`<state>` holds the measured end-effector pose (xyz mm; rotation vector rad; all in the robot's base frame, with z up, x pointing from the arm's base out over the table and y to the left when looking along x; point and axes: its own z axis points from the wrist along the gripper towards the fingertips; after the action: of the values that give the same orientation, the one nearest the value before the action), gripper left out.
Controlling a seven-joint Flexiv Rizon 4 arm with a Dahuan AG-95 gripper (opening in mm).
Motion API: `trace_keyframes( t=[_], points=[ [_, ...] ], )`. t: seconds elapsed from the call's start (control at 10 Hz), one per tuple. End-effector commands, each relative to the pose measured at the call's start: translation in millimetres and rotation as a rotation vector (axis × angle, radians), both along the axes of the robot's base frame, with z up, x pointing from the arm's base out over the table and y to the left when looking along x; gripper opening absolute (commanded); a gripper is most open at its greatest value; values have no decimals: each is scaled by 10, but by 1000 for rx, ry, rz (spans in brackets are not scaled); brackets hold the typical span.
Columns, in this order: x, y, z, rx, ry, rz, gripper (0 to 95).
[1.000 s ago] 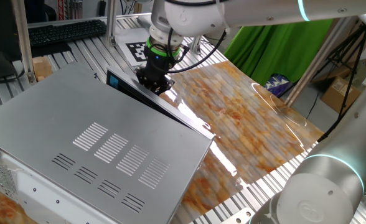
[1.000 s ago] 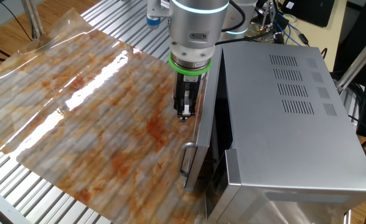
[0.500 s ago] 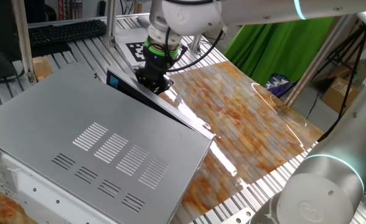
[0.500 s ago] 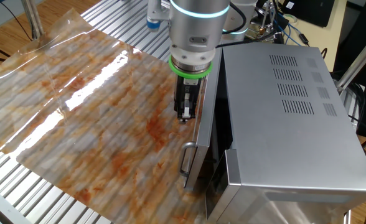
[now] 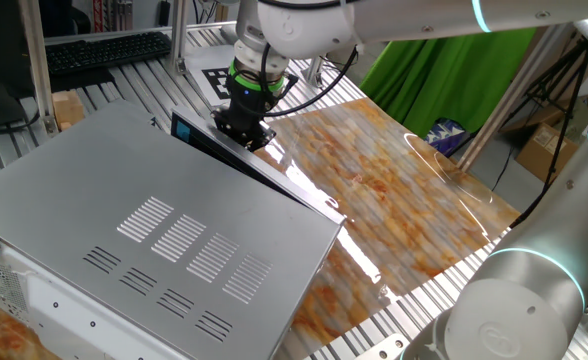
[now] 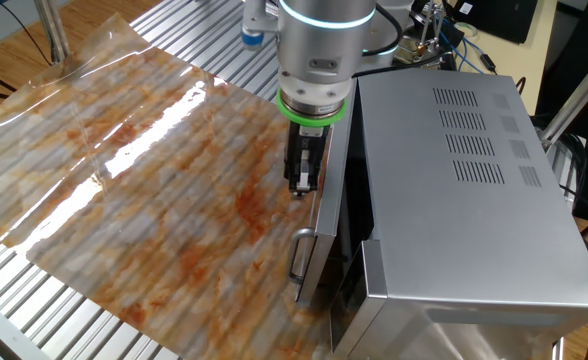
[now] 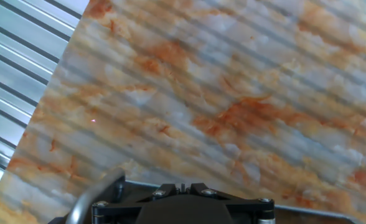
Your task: Close the microwave door
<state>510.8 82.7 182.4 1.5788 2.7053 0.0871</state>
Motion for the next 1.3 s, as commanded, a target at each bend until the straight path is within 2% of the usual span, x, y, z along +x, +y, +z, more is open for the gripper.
trace_keyframes(
  t=[0.1,1.3],
  points=[
    [-12,41,5,-1,3,-8,0],
    [-163,338,50,-1,5,-38,0]
  ],
)
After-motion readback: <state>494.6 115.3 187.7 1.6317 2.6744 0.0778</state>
